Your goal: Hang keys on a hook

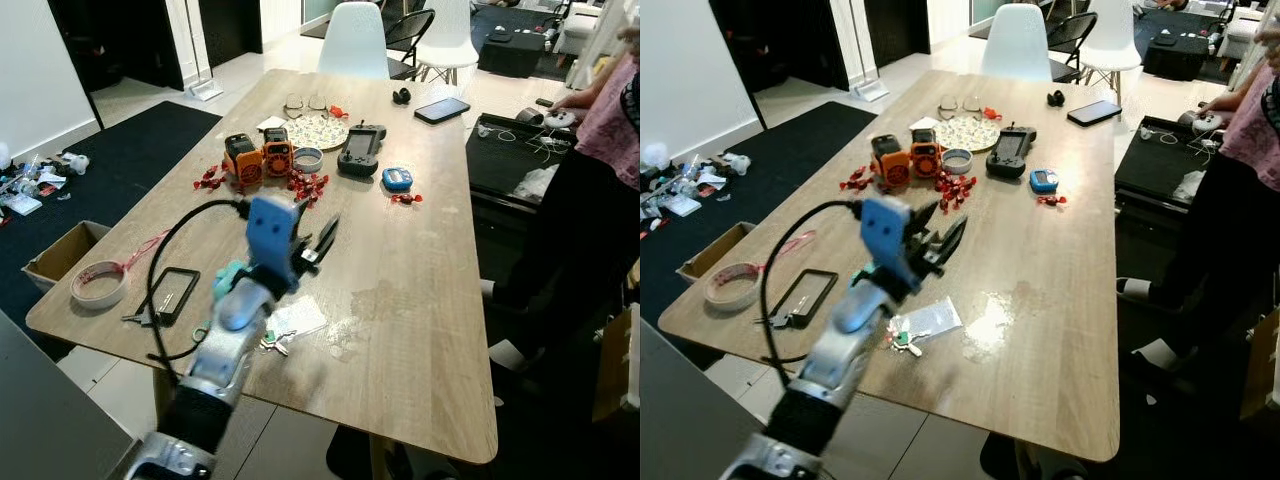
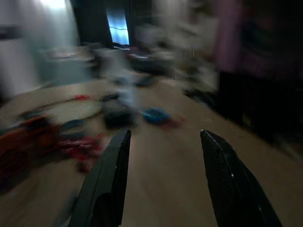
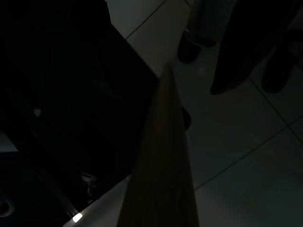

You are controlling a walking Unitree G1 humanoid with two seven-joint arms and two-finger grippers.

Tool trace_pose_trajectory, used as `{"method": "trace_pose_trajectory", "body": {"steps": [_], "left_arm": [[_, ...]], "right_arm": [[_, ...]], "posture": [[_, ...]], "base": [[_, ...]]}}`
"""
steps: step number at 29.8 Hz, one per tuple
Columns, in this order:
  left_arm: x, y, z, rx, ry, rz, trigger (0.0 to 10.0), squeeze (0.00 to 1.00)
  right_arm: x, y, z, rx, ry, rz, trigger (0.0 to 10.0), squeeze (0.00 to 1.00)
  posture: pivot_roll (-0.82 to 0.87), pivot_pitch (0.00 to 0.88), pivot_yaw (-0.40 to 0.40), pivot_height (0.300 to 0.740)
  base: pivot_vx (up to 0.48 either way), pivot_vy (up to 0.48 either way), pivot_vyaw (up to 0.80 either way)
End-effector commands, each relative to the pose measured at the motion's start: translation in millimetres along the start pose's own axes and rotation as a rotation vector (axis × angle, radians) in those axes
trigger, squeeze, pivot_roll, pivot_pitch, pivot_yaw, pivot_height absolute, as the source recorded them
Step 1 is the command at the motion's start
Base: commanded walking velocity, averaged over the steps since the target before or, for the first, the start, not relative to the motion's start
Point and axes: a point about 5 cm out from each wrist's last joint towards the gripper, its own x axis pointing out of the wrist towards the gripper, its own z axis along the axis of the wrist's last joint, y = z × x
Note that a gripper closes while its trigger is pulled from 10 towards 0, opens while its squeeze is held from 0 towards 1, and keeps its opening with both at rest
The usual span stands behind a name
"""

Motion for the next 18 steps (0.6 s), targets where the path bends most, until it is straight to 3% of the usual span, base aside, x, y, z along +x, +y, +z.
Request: {"method": "trace_pose_trajectory", "body": {"steps": [1, 3, 4, 9, 18], "left_arm": [[-9.9, -3.6, -6.9, 0.005, 0.040, -0.101, 10.0, 0.00], [-28.3, 3.6, -14.5, 0.005, 0.091, -0.130, 10.0, 0.00], [-28.3, 3.6, -14.5, 0.005, 0.091, -0.130, 10.0, 0.00], [-61.8, 15.0, -29.2, 0.036, 0.197, -0.139, 10.0, 0.00], [-78.7, 22.0, -43.1, -0.005, 0.303, -0.057, 10.0, 0.00]], "right_arm": [[-2.7, 1.9, -6.9, 0.007, 0.022, -0.002, 10.0, 0.00], [-3.0, 2.0, -7.4, 0.008, 0.023, -0.001, 10.0, 0.00], [-3.0, 2.0, -7.4, 0.008, 0.023, -0.001, 10.0, 0.00], [-3.6, 1.5, -8.7, -0.002, 0.027, 0.008, 10.0, 0.00], [-2.9, 0.5, -7.5, -0.006, 0.026, 0.010, 10.0, 0.00]], "posture": [[0.03, 0.064, 0.032, 0.740], [0.03, 0.061, 0.028, 0.740], [0.03, 0.061, 0.028, 0.740], [0.04, 0.060, 0.019, 0.740], [0.04, 0.060, 0.018, 0.740]], "base": [[0.000, 0.000, 0.00], [0.000, 0.000, 0.00], [0.000, 0.000, 0.00], [0.000, 0.000, 0.00], [0.000, 0.000, 0.00]]}}
